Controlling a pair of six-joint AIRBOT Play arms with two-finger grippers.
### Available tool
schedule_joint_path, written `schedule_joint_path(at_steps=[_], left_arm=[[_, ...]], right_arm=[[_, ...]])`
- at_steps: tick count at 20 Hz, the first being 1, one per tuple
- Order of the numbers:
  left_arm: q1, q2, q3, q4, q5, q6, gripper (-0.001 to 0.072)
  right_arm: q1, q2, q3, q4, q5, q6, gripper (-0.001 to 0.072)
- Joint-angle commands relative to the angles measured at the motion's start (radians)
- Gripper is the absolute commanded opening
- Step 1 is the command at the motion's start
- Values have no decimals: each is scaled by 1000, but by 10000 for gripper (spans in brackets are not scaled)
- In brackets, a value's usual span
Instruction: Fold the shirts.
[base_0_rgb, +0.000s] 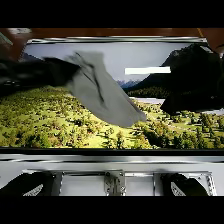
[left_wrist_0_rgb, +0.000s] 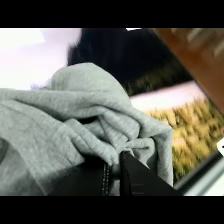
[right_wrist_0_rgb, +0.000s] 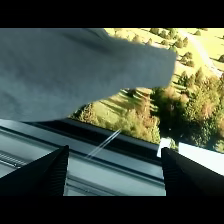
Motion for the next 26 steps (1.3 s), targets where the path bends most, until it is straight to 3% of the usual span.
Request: schedule_joint_path(at_steps=[1,6,7,8,9,13,16,18,21,24,26], left_arm=[[-131,-182,-86,7,-4,-14,37],[-114,-378,-129,6,-151,-67,60],[-93,-385,-129,7,-185,-68,301],[-63,-382,-129,8,-228,-77,625],[-19,-378,-128,24,-296,-93,720],[207,-331,-150,244,-580,-69,720],[384,-222,-340,137,-600,-2,720],[442,-157,-528,46,-529,1,720],[417,-144,-785,-190,-297,10,720],[307,-178,-890,-404,-46,74,720],[233,-222,-882,-470,50,77,720]], right_arm=[[0,17,-60,-24,33,40,684],[0,17,-361,-10,-60,51,684],[0,17,-417,4,-101,51,684],[0,17,-463,13,-144,50,684],[0,17,-491,13,-179,43,684],[-27,9,-504,-171,-224,25,685],[-185,-11,-506,-207,-212,-8,684],[-322,-60,-506,-92,-195,-52,684],[-436,-156,-506,100,-159,-99,683],[-424,-228,-506,128,-163,-103,683],[-405,-259,-506,127,-175,-104,684]])
